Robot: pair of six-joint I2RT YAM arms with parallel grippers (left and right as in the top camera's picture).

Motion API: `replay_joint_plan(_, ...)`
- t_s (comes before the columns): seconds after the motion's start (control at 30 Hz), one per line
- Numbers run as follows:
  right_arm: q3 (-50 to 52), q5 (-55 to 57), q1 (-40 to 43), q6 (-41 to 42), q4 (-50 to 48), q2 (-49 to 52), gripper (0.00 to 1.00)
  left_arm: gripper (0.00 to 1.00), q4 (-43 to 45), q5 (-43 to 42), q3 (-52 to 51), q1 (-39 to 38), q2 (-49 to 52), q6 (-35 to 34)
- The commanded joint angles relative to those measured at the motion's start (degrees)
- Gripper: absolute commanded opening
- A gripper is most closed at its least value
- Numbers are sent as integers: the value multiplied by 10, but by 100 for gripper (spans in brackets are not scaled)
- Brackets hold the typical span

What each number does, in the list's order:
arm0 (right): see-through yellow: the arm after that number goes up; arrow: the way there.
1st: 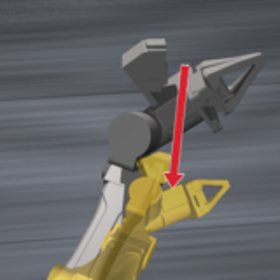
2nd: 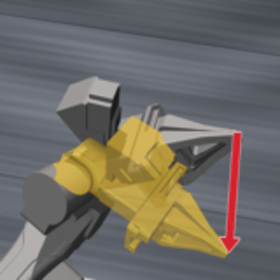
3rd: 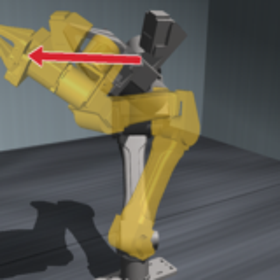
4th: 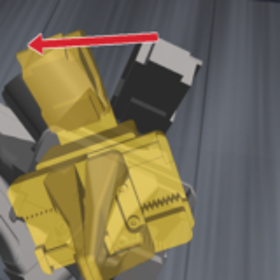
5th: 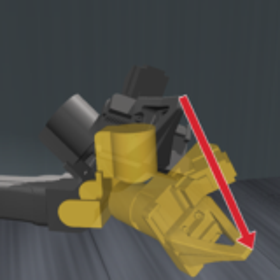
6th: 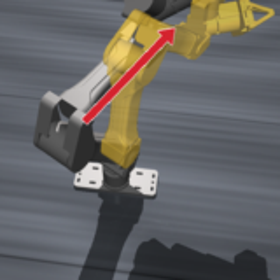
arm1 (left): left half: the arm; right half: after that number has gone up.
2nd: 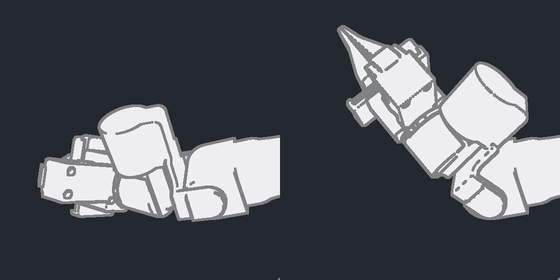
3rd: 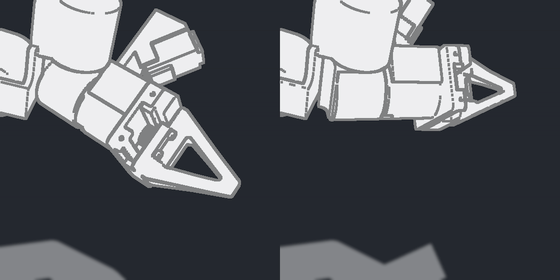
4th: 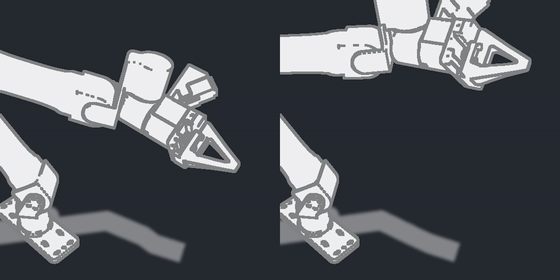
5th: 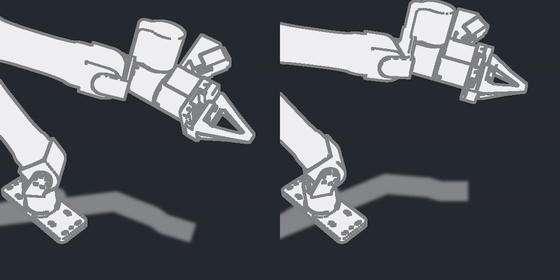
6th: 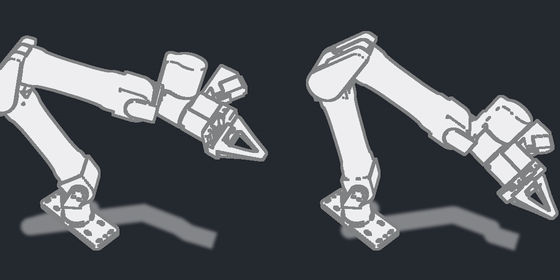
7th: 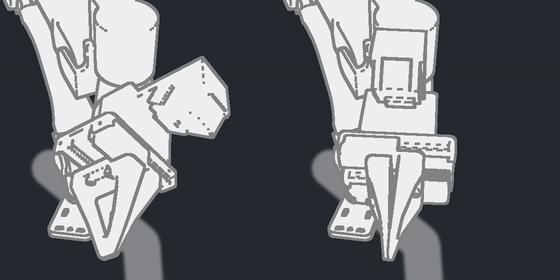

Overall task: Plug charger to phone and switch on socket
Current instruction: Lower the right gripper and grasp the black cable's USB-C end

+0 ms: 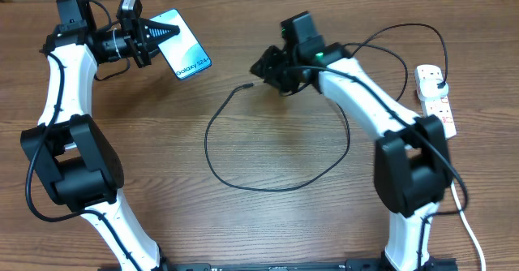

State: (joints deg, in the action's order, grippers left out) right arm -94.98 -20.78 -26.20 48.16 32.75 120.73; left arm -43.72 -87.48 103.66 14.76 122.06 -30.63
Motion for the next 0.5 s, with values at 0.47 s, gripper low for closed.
replay_joint_plan(0.47, -14, 64, -44, 173, -106, 111, 34, 4, 1, -21, 12, -2, -6, -11)
